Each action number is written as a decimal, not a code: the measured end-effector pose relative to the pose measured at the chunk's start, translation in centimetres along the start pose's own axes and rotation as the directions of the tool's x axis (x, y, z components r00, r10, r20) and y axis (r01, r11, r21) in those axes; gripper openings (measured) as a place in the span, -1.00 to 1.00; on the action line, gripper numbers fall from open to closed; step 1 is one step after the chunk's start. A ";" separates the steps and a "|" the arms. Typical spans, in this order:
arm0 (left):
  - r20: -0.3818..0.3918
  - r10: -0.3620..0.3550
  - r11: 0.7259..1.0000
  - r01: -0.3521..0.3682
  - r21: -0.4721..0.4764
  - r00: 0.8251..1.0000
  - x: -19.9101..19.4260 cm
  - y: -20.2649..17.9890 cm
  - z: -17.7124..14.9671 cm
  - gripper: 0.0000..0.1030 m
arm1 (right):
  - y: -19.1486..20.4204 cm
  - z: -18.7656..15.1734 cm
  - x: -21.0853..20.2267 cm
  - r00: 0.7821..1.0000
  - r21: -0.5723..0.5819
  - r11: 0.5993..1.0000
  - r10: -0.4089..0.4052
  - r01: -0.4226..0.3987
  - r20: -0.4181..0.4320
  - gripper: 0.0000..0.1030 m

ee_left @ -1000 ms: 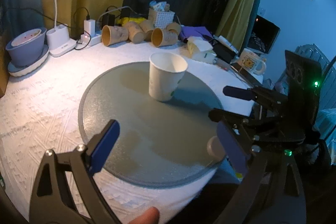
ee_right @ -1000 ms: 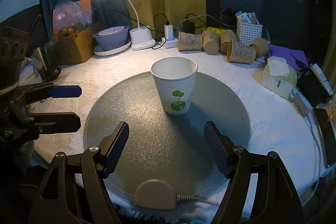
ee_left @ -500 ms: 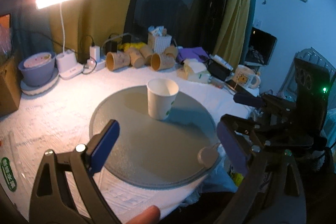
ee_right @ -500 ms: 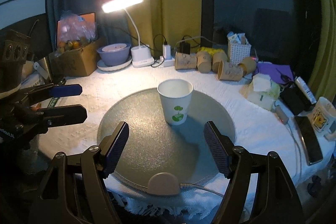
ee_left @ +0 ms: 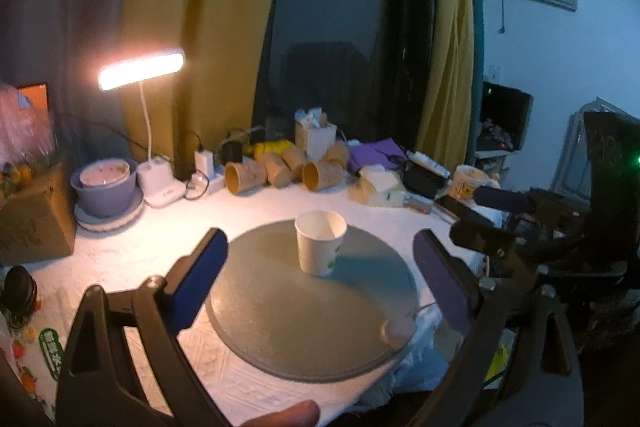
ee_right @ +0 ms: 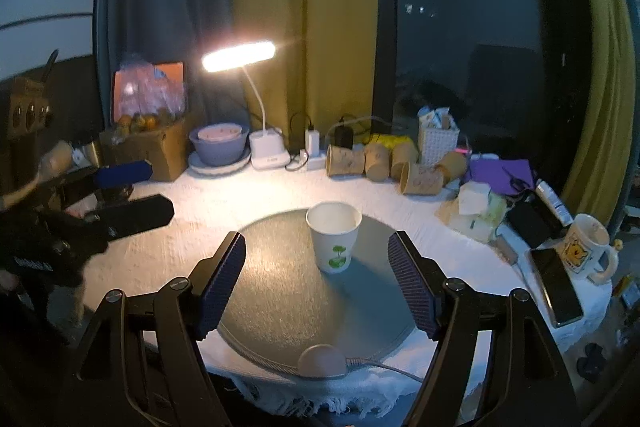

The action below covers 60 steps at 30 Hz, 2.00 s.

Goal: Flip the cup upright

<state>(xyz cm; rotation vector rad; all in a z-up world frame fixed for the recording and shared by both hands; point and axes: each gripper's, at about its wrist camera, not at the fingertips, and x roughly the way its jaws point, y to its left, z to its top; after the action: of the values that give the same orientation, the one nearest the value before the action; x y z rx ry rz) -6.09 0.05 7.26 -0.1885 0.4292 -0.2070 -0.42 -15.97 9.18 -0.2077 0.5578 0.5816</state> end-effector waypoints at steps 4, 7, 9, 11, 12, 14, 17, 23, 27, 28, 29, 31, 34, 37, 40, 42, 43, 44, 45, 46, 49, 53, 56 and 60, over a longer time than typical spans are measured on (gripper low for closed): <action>0.030 0.006 1.000 -0.006 -0.003 1.000 -1.0 0.0 0.2 0.84 | 0.4 0.5 -1.3 1.000 -0.004 1.000 -0.007 0.008 0.027 0.49; 0.050 0.025 1.000 -0.025 -0.007 0.998 -1.5 0.2 0.2 0.84 | 0.8 0.7 -1.9 0.999 -0.013 1.000 -0.013 0.014 0.037 0.49; 0.058 0.044 0.999 -0.044 -0.005 0.997 -1.8 0.3 0.2 0.84 | 1.0 0.9 -2.2 0.999 -0.018 1.000 -0.018 0.019 0.044 0.49; 0.069 0.071 0.997 -0.071 -0.004 0.995 -2.1 0.4 0.2 0.84 | 1.1 0.9 -2.4 0.999 -0.020 1.000 -0.022 0.023 0.049 0.49; 0.073 0.080 0.997 -0.080 -0.005 0.994 -2.2 0.6 0.2 0.84 | 1.0 0.9 -2.4 0.998 -0.020 1.000 -0.023 0.024 0.050 0.49; 0.082 0.096 0.995 -0.095 -0.013 0.992 -2.5 0.8 0.3 0.84 | 1.0 0.9 -2.5 0.998 -0.023 0.999 -0.026 0.028 0.050 0.49; 0.088 0.109 0.994 -0.108 -0.017 0.990 -2.7 1.0 0.3 0.84 | 1.2 1.0 -2.6 0.998 -0.027 0.999 -0.026 0.028 0.054 0.49; 0.079 0.131 0.991 -0.131 0.004 0.988 -3.0 0.9 0.2 0.84 | 1.3 1.0 -2.5 0.998 -0.029 0.999 -0.025 0.026 0.050 0.49; 0.081 0.135 0.991 -0.135 0.005 0.988 -3.1 0.9 0.2 0.84 | 1.3 1.1 -2.5 0.998 -0.029 0.999 -0.024 0.025 0.050 0.49; 0.080 0.133 0.991 -0.134 0.004 0.988 -3.1 0.9 0.2 0.84 | 1.3 1.1 -2.5 0.998 -0.029 0.999 -0.025 0.026 0.049 0.49; 0.081 0.133 0.991 -0.134 0.004 0.988 -3.1 0.9 0.2 0.84 | 1.3 1.0 -2.5 0.999 -0.028 0.999 -0.025 0.026 0.049 0.49; 0.081 0.130 0.991 -0.131 0.004 0.988 -3.2 0.8 0.2 0.84 | 1.3 1.0 -2.6 0.998 -0.029 0.999 -0.024 0.026 0.049 0.49; 0.084 0.131 0.991 -0.132 0.004 0.988 -3.3 0.7 0.1 0.84 | 1.3 1.0 -2.5 0.998 -0.029 0.999 -0.024 0.025 0.049 0.49; 0.084 0.129 0.992 -0.130 0.003 0.988 -3.3 0.7 0.1 0.84 | 1.3 1.0 -2.5 0.998 -0.028 0.999 -0.024 0.025 0.049 0.49; 0.085 0.130 0.991 -0.130 0.003 0.988 -3.4 0.7 0.1 0.84 | 1.3 1.0 -2.5 0.998 -0.028 0.999 -0.024 0.026 0.049 0.49; 0.081 0.128 0.992 -0.128 0.002 0.989 -3.3 0.7 0.1 0.84 | 1.3 1.0 -2.5 0.999 -0.028 0.999 -0.024 0.026 0.049 0.49; 0.080 0.129 0.992 -0.130 0.001 0.988 -3.2 0.7 0.1 0.84 | 1.3 1.0 -2.5 0.999 -0.028 0.999 -0.024 0.026 0.049 0.49; 0.080 0.129 0.992 -0.130 0.002 0.988 -3.3 0.7 0.1 0.84 | 1.3 1.0 -2.5 0.999 -0.028 0.999 -0.024 0.025 0.048 0.49; 0.078 0.129 0.992 -0.130 0.002 0.989 -3.3 0.6 0.1 0.84 | 1.3 1.0 -2.5 0.999 -0.028 0.999 -0.024 0.026 0.049 0.49; 0.078 0.129 0.992 -0.130 0.003 0.989 -3.3 0.4 0.1 0.84 | 1.3 1.0 -2.5 0.999 -0.028 0.999 -0.025 0.026 0.049 0.49; 0.081 0.131 0.991 -0.131 0.003 0.988 -3.3 0.3 0.1 0.84 | 1.3 1.1 -2.5 0.998 -0.027 0.999 -0.025 0.026 0.049 0.49; 0.083 0.133 0.991 -0.134 0.002 0.988 -3.3 0.3 0.2 0.84 | 1.4 1.0 -2.6 0.998 -0.027 0.999 -0.024 0.025 0.051 0.49; 0.082 0.132 0.991 -0.133 0.004 0.988 -3.3 0.3 0.2 0.84 | 1.4 1.0 -2.6 0.998 -0.026 0.999 -0.025 0.026 0.051 0.49; 0.084 0.130 0.991 -0.132 0.009 0.988 -3.3 0.2 0.3 0.84 | 1.4 1.0 -2.6 0.998 -0.026 0.999 -0.024 0.025 0.050 0.49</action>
<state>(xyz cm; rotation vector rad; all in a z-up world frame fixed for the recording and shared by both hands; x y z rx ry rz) -8.92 1.03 8.78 -0.1536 0.3559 -0.0727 -2.60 -15.66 11.35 -0.2245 0.4987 0.5690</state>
